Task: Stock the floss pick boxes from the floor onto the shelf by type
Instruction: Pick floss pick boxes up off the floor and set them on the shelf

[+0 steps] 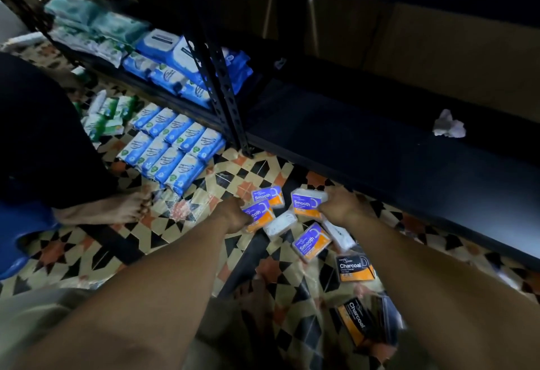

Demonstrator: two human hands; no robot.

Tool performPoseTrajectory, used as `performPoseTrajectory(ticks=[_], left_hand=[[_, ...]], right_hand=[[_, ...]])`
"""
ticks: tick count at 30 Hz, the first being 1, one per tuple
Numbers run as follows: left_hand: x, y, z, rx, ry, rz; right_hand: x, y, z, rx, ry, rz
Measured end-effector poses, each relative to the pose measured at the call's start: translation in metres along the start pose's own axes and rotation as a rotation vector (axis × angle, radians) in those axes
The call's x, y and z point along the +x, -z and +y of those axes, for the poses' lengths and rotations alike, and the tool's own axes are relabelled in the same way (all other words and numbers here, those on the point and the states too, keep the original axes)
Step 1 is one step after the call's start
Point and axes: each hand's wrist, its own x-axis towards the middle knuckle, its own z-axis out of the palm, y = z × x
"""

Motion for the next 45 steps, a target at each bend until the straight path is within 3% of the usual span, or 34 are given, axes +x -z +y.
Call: performPoseTrajectory(ticks=[6,15,20,27,35,45], left_hand=[[0.001,-0.007,-0.009,0.042,0.027,-0.059],[-0.018,-0.009,0.015,-0.066,-0.118,-0.033],[-0.038,-0.015,0.023,-0.107,-0.161,-0.117],[-0.056,-0.02,0.027,-0.09,-0.227,-0.09],[-0.055,-0.045,0.058,-0.015,-0.371,-0.102],[-0.03,-0.094,0.102,0.036,-0.485,-0.165]], right_hand=[[0.0,0.003,0.015,-0.076,-0.017,0.033],[-0.022,0.03,0.036,0.05,0.025,0.032],[-0.048,0.049,0.048,0.002,0.073,0.042],[-0.08,0.067,0.081,-0.056,0.118,0.003],[-0.1,0.067,0.14,-0.014,0.003,-0.002],[-0.081,0.06,0.16,0.035,-0.05,-0.04]])
